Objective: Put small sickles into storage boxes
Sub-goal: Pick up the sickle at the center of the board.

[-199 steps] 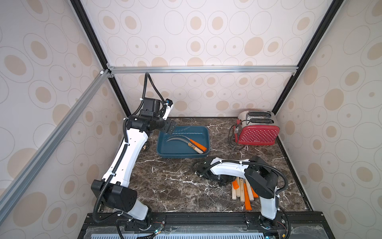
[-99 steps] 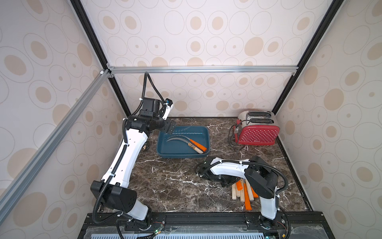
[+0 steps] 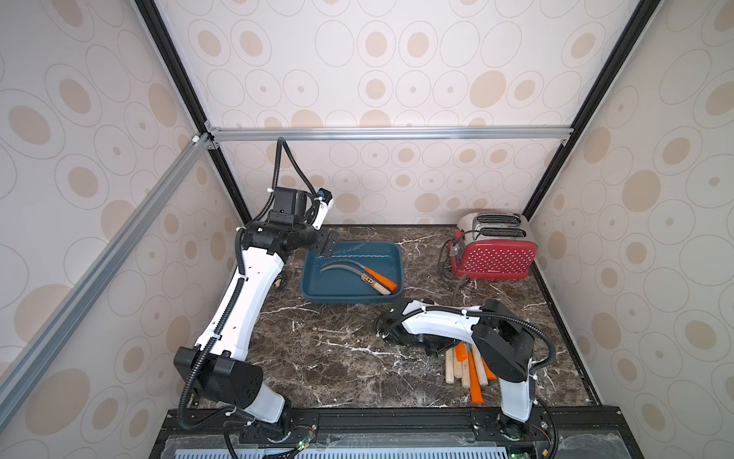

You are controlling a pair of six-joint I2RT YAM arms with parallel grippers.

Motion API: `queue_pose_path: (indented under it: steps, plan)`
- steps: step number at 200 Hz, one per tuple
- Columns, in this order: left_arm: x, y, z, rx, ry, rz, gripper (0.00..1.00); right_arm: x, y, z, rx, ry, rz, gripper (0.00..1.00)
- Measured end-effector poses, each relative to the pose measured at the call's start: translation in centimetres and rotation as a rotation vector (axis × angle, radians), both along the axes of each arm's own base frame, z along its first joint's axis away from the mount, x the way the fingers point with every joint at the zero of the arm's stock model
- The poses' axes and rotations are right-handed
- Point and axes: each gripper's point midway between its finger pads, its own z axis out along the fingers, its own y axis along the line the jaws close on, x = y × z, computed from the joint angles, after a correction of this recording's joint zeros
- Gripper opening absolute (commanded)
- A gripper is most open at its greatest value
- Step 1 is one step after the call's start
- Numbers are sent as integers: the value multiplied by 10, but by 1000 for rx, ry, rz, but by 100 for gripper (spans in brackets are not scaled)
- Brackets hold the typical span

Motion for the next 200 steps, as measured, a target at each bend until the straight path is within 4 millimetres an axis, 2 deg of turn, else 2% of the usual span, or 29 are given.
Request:
queue_pose_path:
  steps: [89, 146, 200]
  plan:
    - [9, 15, 6, 12, -37, 92, 99, 17, 20, 12, 59, -86, 29, 7]
    - [15, 25, 19, -19, -69, 133, 99, 35, 41, 8, 53, -113, 64, 8]
    - [17, 33, 24, -29, -79, 157, 99, 51, 59, 18, 89, -145, 105, 8]
